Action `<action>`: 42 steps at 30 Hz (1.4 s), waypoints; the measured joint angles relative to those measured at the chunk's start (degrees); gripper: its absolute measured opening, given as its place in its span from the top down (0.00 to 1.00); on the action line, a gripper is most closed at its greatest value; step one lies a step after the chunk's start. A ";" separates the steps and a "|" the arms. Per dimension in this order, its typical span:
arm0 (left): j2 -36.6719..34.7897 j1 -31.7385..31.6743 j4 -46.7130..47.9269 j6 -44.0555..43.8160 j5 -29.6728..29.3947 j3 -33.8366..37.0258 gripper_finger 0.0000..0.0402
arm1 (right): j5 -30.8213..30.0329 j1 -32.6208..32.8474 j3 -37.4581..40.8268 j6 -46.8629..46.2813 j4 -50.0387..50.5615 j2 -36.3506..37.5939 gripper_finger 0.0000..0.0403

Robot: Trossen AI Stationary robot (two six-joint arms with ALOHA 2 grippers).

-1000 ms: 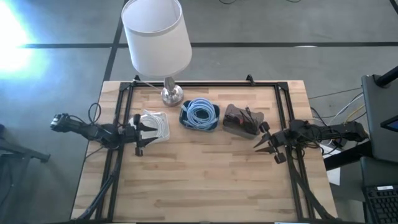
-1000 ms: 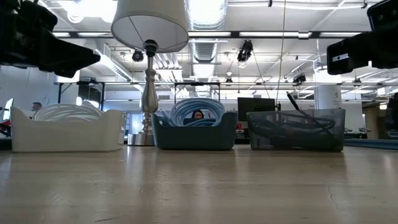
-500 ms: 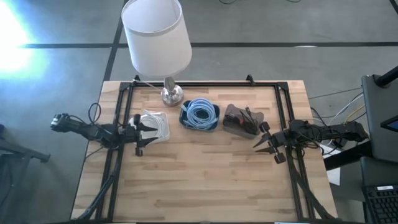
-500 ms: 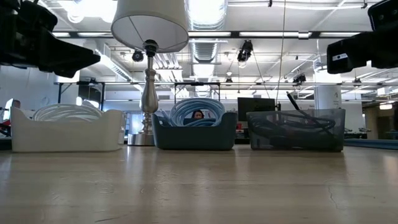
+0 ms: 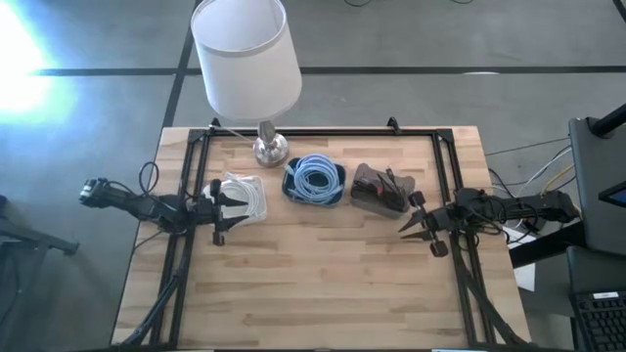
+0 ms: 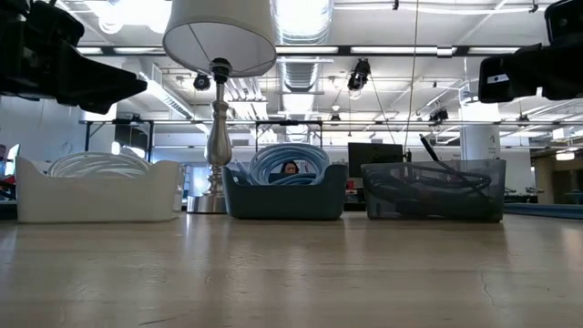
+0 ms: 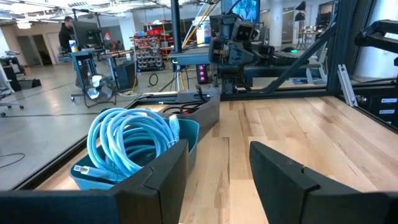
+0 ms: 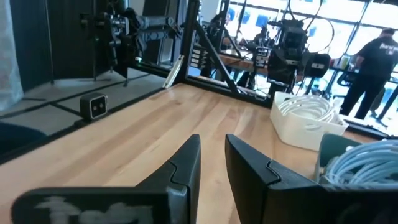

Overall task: Pick & Place USB Port
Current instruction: Return to Home Position

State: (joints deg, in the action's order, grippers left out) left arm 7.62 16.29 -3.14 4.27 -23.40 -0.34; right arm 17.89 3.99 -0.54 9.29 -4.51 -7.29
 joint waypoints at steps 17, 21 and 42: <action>0.00 0.00 0.07 0.00 -0.02 0.00 0.56 | 0.04 0.00 0.00 -3.31 0.00 0.00 0.77; 0.00 0.00 0.09 0.00 -0.02 -0.12 0.56 | 0.05 0.00 0.00 -3.30 0.00 0.00 0.78; 0.00 -0.02 -0.68 0.00 -0.02 -0.26 0.56 | 0.09 0.00 0.00 -3.26 0.00 0.00 0.81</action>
State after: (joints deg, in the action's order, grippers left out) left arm 7.62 16.28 -3.81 4.27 -23.42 -0.60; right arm 17.98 3.99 -0.54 6.03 -4.52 -7.29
